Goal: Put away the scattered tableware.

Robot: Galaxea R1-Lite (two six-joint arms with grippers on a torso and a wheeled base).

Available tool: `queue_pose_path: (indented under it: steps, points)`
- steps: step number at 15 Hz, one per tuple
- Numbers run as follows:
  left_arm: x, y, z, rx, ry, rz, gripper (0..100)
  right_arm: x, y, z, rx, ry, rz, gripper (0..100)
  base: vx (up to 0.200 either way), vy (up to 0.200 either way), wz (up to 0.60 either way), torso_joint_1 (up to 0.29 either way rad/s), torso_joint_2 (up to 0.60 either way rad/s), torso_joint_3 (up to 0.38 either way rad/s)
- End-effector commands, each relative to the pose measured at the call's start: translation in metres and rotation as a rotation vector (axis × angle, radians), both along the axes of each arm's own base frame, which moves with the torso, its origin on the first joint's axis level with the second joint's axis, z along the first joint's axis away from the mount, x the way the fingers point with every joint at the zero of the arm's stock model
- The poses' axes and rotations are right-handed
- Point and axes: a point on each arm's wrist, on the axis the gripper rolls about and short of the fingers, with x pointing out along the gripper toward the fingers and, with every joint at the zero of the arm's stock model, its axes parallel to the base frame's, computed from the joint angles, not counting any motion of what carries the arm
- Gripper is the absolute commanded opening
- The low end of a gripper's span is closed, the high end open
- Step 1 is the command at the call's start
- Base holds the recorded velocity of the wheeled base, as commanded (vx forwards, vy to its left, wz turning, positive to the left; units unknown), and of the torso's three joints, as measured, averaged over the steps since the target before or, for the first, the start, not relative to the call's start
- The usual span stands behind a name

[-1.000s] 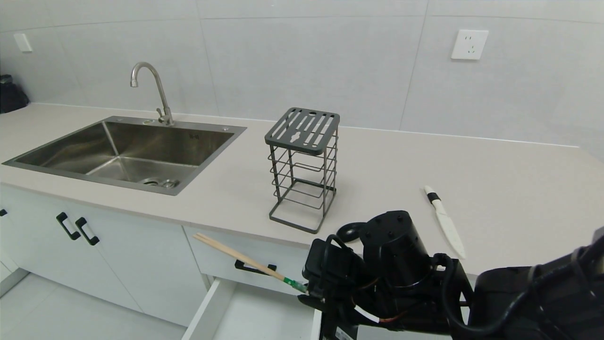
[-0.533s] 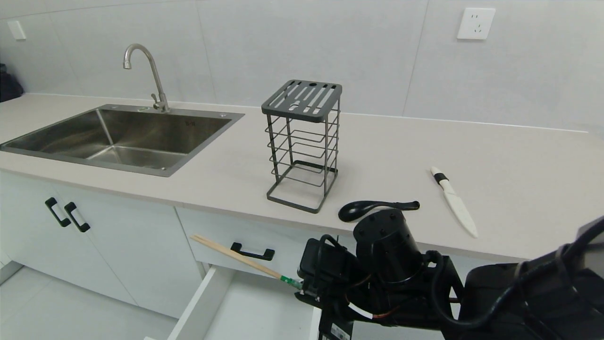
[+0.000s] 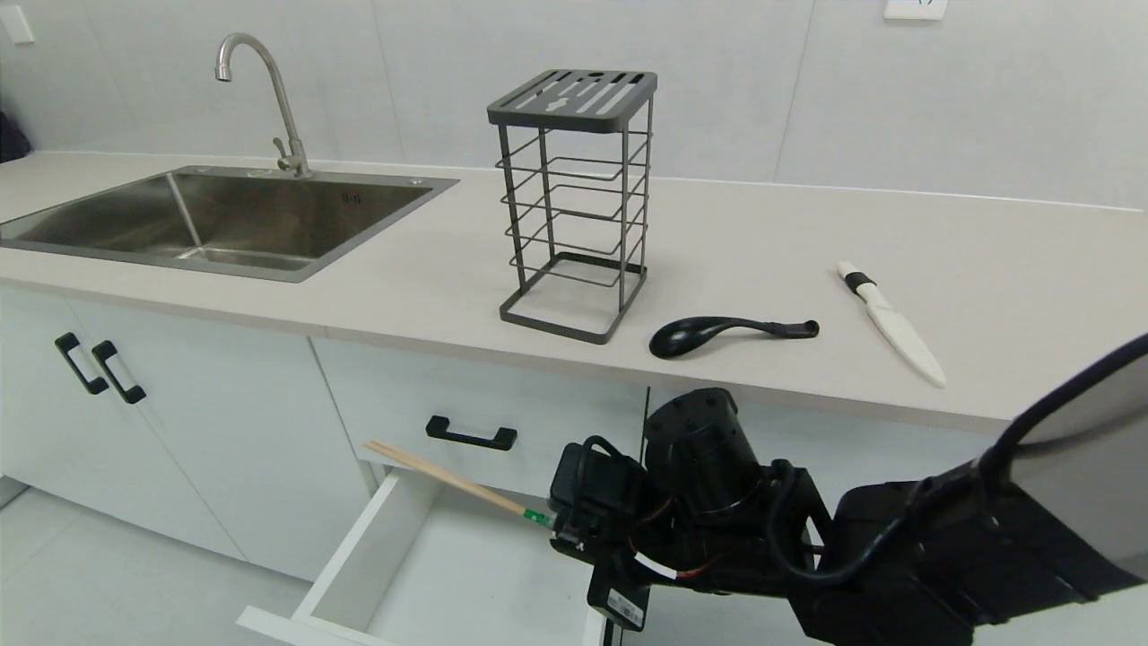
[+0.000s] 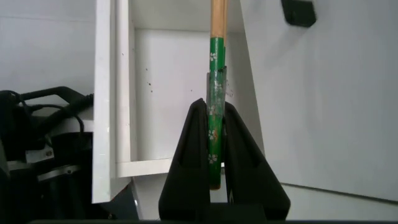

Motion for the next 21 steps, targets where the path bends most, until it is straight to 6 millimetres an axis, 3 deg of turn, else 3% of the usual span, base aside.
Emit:
queue_pose_path:
  steps: [1,8,17,21]
  points:
    - [0.000,0.000,0.000,0.001,0.001,0.000,100,0.009,0.004,-0.014,-0.025,0.006,-0.003,0,0.000,0.000,0.00,-0.251,0.43,0.173]
    - [0.000,0.000,0.000,0.001,0.001,0.000,100,0.030,0.023,-0.036,-0.070,-0.027,0.030,0,0.000,0.000,0.00,-0.240,0.33,0.131]
    - [0.000,0.000,0.000,-0.001,0.001,0.000,100,0.051,0.046,-0.031,-0.097,-0.039,0.053,0,0.000,0.000,0.00,-0.019,0.11,0.031]
    - [0.000,0.000,0.000,-0.001,0.001,0.000,100,0.052,0.048,-0.041,-0.121,-0.023,0.048,0,0.000,0.000,0.00,0.000,0.00,0.000]
